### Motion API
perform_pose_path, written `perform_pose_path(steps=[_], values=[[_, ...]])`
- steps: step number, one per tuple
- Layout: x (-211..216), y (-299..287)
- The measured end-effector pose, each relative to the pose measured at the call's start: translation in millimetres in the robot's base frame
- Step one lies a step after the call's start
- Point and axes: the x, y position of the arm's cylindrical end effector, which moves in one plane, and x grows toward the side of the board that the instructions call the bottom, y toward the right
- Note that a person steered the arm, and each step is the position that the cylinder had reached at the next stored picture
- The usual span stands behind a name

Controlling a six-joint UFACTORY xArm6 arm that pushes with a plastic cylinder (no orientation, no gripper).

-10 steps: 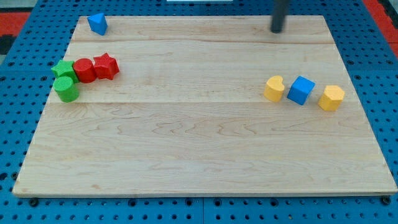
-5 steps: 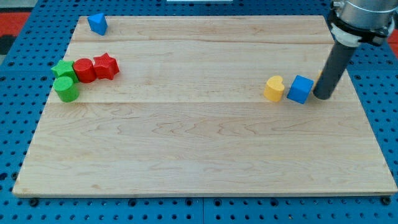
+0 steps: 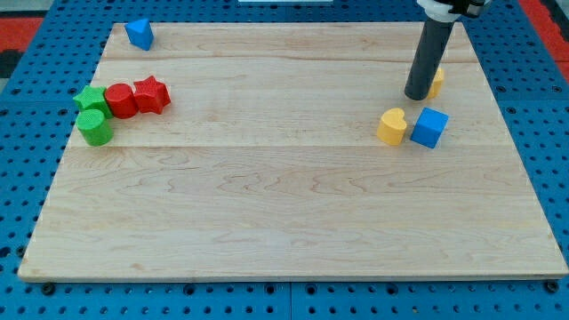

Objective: Move yellow hexagon to top center

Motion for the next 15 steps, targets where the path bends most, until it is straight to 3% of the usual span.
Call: perform_pose_path(steps=[2, 3, 4, 5, 6, 7, 8, 9, 11, 13, 14, 15], values=[[11, 30], [1, 90], [-28, 60], [-36, -79], [-28, -129], [17, -157], [-9, -183], [-49, -184], [-24, -138], [-87, -193], [-47, -186], [-73, -163]])
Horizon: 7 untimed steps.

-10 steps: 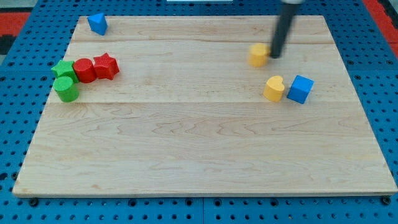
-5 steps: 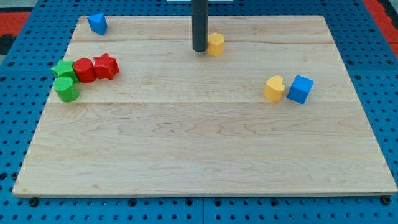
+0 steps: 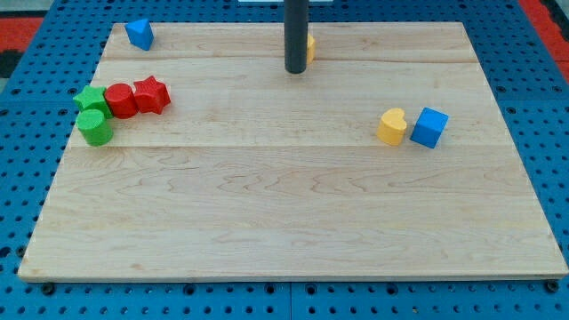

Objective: Move yellow hexagon to top center

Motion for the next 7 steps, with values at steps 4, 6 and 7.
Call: perform_pose_path(steps=[4, 6, 7], values=[[-79, 42], [-85, -2], [-85, 5]])
